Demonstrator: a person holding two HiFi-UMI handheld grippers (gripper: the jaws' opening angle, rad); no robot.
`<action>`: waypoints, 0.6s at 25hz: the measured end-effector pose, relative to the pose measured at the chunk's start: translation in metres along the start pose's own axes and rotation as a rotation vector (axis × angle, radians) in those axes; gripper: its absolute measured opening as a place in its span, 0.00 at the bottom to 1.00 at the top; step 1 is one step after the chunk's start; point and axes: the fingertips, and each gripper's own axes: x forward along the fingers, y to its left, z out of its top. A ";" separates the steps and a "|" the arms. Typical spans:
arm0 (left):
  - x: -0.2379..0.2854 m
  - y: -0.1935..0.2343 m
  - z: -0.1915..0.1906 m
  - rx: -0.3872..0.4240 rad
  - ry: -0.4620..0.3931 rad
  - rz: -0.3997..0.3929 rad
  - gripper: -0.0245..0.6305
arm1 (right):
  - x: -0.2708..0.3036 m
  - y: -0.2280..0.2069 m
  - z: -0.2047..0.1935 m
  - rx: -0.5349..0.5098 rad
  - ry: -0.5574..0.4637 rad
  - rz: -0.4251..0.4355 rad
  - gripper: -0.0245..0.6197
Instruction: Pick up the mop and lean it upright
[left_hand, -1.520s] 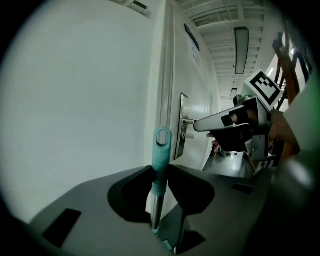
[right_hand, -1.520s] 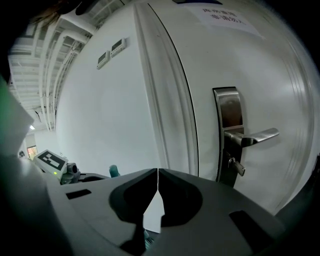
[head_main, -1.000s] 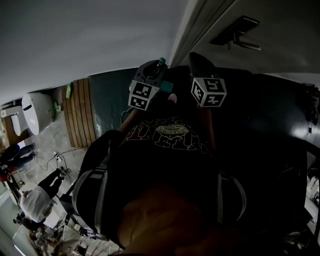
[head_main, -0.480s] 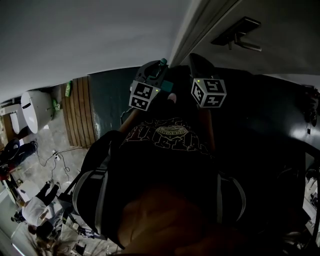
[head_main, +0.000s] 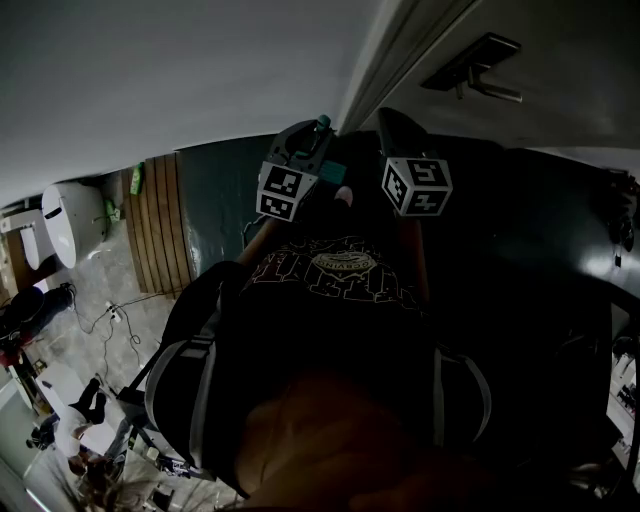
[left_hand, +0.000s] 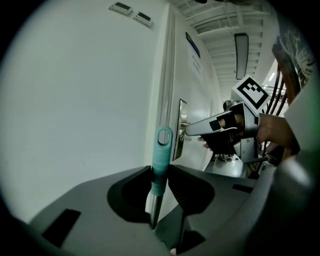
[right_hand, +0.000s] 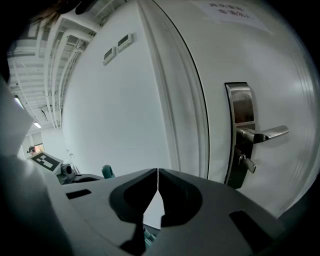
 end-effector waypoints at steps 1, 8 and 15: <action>0.000 0.000 0.000 0.000 0.000 -0.001 0.26 | 0.000 0.000 0.000 0.000 0.000 -0.001 0.07; 0.005 0.000 0.001 0.005 0.005 -0.008 0.26 | -0.002 -0.004 0.002 0.005 -0.009 -0.012 0.07; 0.011 -0.001 0.003 0.008 0.007 -0.017 0.26 | -0.003 -0.010 0.003 0.007 -0.008 -0.019 0.07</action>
